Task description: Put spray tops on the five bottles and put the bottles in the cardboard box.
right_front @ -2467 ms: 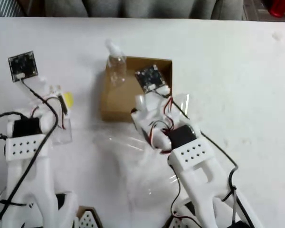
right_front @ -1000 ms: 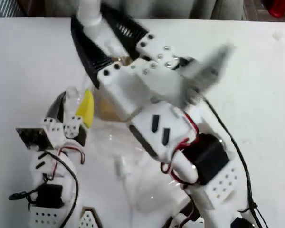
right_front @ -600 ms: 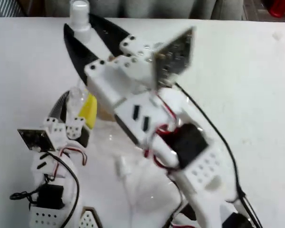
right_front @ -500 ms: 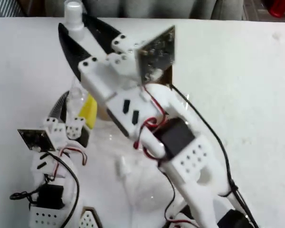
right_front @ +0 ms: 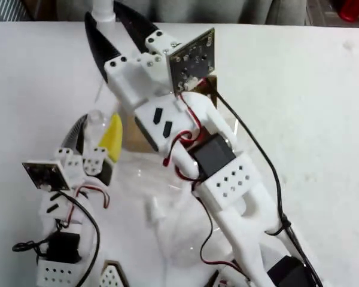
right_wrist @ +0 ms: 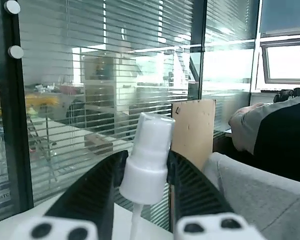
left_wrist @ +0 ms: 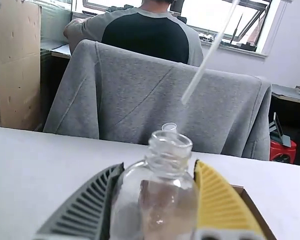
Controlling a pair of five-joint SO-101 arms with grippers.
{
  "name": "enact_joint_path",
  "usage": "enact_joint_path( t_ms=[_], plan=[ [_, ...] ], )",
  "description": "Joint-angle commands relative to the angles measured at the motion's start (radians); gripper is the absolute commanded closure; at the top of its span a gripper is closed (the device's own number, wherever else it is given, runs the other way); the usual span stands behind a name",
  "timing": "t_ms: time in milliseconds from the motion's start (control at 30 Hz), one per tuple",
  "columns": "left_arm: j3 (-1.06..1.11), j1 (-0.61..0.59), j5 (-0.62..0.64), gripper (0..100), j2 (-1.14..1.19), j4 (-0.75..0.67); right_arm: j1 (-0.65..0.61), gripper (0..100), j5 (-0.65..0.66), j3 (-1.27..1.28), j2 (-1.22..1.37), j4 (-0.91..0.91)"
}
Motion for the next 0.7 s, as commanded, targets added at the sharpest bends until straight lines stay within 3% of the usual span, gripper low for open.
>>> enact_joint_path(
  t_ms=[0,667],
  plan=[
    [-0.009,0.007,0.005,98,-0.022,-0.032,-0.015,98.3,0.023,-0.017,-0.010,0.007],
    [-0.011,0.007,0.005,98,-0.022,-0.032,-0.068,98.3,0.028,-0.017,-0.007,0.065]
  ],
)
